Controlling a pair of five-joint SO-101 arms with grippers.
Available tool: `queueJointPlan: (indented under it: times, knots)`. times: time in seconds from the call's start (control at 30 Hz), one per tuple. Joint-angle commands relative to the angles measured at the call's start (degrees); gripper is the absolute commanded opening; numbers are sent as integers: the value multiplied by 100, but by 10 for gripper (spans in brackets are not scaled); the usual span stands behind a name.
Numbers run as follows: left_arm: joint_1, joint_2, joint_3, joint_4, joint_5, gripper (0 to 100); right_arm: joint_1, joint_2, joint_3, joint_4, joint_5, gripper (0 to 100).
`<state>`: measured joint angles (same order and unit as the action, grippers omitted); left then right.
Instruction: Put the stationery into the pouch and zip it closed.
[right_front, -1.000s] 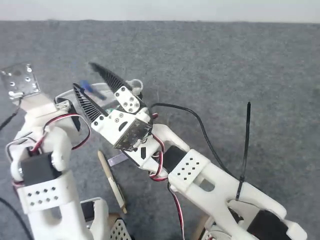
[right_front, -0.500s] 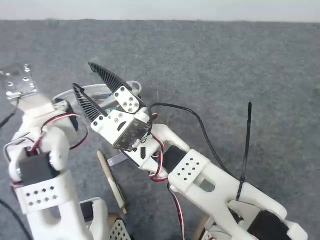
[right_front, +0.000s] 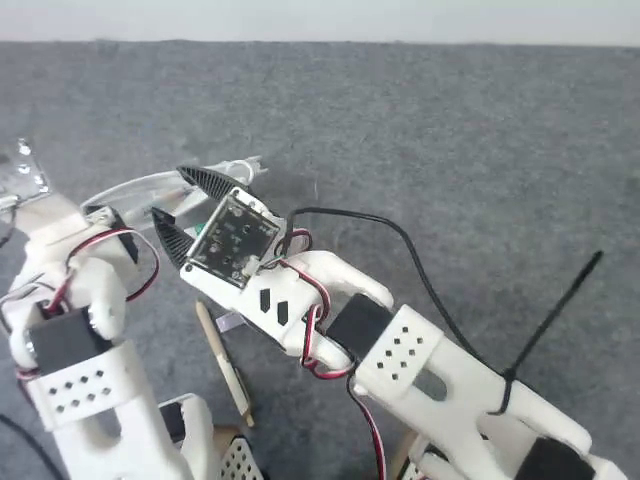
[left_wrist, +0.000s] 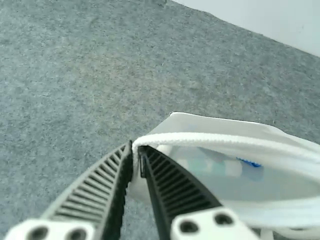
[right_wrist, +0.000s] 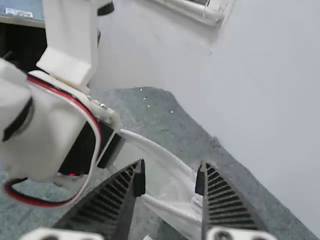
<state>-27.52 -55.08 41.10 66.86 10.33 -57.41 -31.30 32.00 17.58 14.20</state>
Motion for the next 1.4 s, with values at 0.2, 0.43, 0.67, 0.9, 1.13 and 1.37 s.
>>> queueJointPlan:
  times: [0.2,0.43,0.67,0.9,1.13,1.37]
  knots:
    - [9,114,40,-141,79,13,-66,-549,-176,1824,-79,152]
    - [0,88,40,-141,79,13,-40,-1191,686,2255,-800,152]
    - [-18,79,31,-141,79,13,-66,-1200,1108,2571,-888,152]
    - [-545,79,-13,-132,88,13,-180,-189,1064,2404,-1336,151]
    - [-1055,79,-145,-141,378,13,-593,971,835,2114,-1846,151]
    - [-1336,79,-198,-141,378,13,-602,1833,826,1314,-1864,151]
